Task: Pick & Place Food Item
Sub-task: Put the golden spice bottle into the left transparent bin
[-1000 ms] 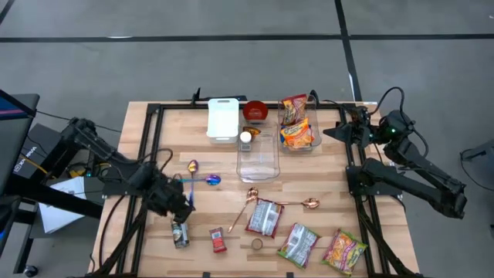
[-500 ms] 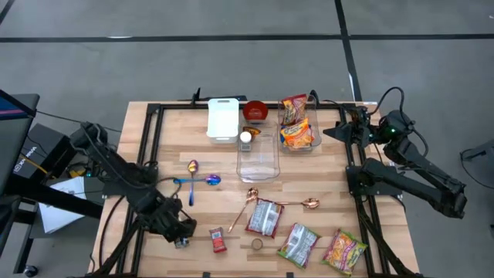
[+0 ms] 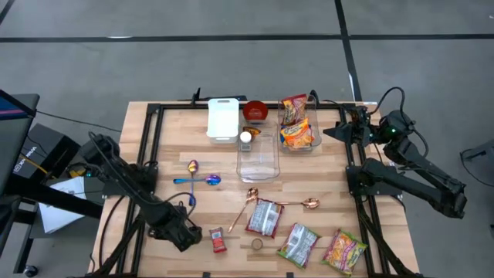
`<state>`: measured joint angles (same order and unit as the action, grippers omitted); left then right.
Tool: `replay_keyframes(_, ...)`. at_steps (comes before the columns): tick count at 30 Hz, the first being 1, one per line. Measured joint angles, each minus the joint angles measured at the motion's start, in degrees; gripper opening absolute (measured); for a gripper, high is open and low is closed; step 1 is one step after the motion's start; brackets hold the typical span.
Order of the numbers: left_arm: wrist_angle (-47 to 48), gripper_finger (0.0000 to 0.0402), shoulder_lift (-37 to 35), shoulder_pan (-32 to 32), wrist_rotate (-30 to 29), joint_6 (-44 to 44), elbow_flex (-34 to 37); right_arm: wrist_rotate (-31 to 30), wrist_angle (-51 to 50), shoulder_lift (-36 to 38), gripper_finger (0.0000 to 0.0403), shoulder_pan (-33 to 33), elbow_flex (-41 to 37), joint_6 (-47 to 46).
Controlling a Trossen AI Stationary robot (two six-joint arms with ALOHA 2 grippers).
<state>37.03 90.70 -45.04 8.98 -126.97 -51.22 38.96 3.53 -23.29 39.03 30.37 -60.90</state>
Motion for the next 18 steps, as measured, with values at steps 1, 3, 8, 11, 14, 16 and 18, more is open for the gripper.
replay_keyframes(1,-0.02,0.0353,0.8,0.01,-0.37,0.07,0.0,0.0,-0.02,0.0,0.0,0.0,0.0,0.0)
replay_keyframes(3,-0.01,0.0351,2.05,-0.02,-1.0,0.12,0.0,0.0,0.0,0.0,0.0,0.0,0.0,-0.02)
replay_keyframes(8,0.25,0.0344,3.46,-0.34,-2.81,1.15,0.0,-0.01,-0.02,0.0,0.0,0.0,0.0,-0.03)
replay_keyframes(11,0.51,0.0338,4.06,-1.04,-3.73,2.0,0.0,0.0,-0.02,0.0,0.0,0.0,0.0,-0.02)
replay_keyframes(14,0.53,0.0331,4.53,-2.01,-4.23,2.06,0.0,0.0,-0.03,0.0,0.0,0.0,0.0,0.06)
replay_keyframes(16,0.82,0.0326,4.68,-2.83,-4.42,2.15,0.01,-0.02,-0.04,0.0,0.0,0.0,0.0,0.45)
replay_keyframes(18,0.36,0.0318,4.63,-3.66,-4.75,2.48,0.55,-0.02,-0.02,0.0,0.0,0.0,0.0,0.68)
